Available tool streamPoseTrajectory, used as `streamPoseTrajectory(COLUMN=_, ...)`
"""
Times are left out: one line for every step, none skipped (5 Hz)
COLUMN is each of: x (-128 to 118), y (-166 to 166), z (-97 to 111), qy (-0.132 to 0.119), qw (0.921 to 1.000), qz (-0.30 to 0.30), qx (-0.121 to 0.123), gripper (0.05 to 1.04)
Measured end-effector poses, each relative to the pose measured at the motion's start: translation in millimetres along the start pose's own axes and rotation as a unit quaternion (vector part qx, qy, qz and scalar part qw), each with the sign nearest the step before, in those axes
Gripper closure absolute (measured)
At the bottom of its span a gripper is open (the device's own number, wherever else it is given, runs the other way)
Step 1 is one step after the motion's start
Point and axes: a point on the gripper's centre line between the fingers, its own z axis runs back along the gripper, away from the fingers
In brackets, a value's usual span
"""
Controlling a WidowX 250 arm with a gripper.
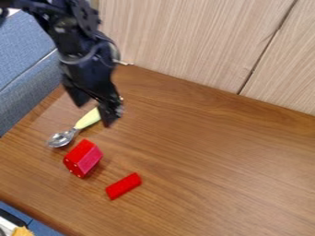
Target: Took the yellow spoon to the right side of the table
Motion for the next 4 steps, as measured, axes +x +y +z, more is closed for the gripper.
streamPoseTrajectory(x=2, y=32, z=-28, qy=0.026, qw=0.9994, qz=0.010, qx=0.021, gripper=0.083)
streamPoseTrajectory(x=7, y=51, z=-50, qy=0.037, qw=0.9984, qz=0.037, qx=0.022, gripper=0.083)
streamPoseTrajectory(x=12, y=62, z=-73, qy=0.039, qw=0.9984, qz=0.036, qx=0.021, gripper=0.083)
streamPoseTrajectory(x=16, y=63, z=-85, qy=0.044, qw=0.9981, qz=0.043, qx=0.008, gripper=0.083)
